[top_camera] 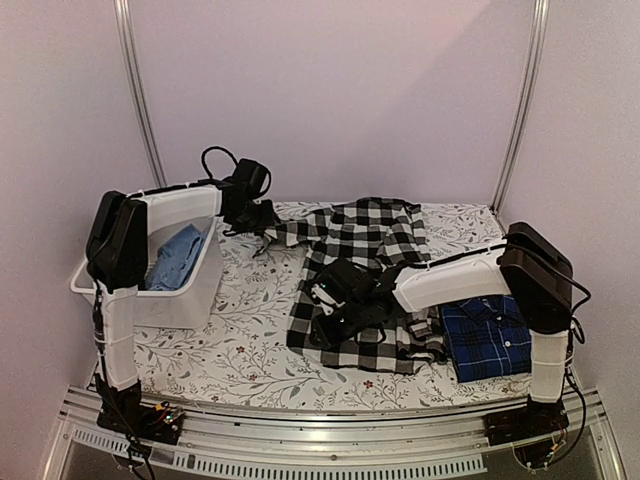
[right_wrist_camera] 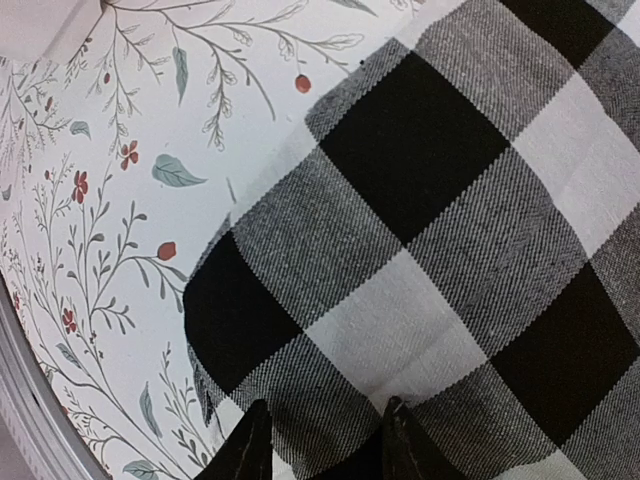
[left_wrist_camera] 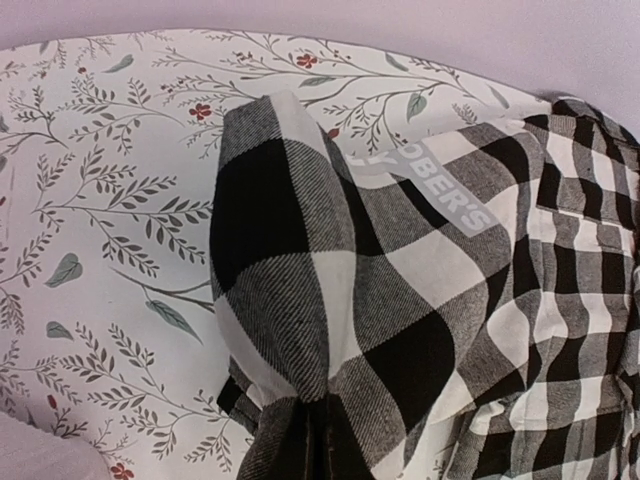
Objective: Fold and stack the long sleeve shirts
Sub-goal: Smooth out the corner of the shirt at the center of the board, then place the sleeve of the 1/3-folded shirt, then pick up the sleeve from the 1/3-folded shirt, then pass from the left arm to the right, then move the 1/3-folded shirt to the center of the board.
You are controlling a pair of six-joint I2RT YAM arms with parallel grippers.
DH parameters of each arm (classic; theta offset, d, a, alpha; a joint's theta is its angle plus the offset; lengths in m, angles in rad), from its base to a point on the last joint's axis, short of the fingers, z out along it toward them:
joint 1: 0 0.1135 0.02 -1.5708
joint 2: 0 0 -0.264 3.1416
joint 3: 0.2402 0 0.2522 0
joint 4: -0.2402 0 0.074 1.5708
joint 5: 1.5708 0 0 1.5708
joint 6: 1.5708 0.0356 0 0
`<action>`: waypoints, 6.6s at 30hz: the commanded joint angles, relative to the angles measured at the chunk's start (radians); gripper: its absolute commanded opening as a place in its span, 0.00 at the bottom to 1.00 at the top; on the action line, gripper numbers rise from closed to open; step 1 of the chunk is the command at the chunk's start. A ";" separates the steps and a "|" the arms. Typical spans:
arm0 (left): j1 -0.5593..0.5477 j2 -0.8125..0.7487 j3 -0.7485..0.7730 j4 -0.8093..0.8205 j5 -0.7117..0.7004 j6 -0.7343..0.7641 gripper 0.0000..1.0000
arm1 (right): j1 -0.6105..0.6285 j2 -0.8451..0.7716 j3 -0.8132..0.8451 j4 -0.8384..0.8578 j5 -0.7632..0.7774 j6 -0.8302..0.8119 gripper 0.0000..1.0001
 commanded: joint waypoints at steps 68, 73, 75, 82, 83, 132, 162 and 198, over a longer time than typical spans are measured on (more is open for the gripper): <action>-0.174 0.068 -0.080 0.095 0.308 -0.012 0.38 | -0.303 -0.559 -0.343 0.139 -0.043 0.112 0.53; -0.166 0.107 -0.052 0.083 0.290 -0.008 0.43 | -0.303 -0.576 -0.358 0.136 -0.045 0.118 0.53; -0.163 0.115 -0.047 0.083 0.288 -0.006 0.45 | -0.303 -0.580 -0.360 0.136 -0.045 0.119 0.53; -0.165 0.135 -0.039 0.116 0.353 -0.006 0.38 | -0.305 -0.575 -0.354 0.136 -0.046 0.116 0.53; -0.164 0.135 -0.039 0.118 0.354 -0.008 0.36 | -0.305 -0.574 -0.352 0.134 -0.046 0.115 0.53; -0.315 -0.026 -0.068 0.311 0.610 0.106 0.00 | -0.479 -0.286 -0.243 0.553 -0.254 0.299 0.76; -0.338 -0.139 -0.212 0.257 0.540 0.031 0.40 | -0.530 -0.178 -0.135 0.297 -0.080 0.119 0.00; -0.421 -0.473 -0.917 0.141 0.386 -0.358 0.00 | -0.533 -0.118 -0.325 0.048 -0.012 -0.020 0.00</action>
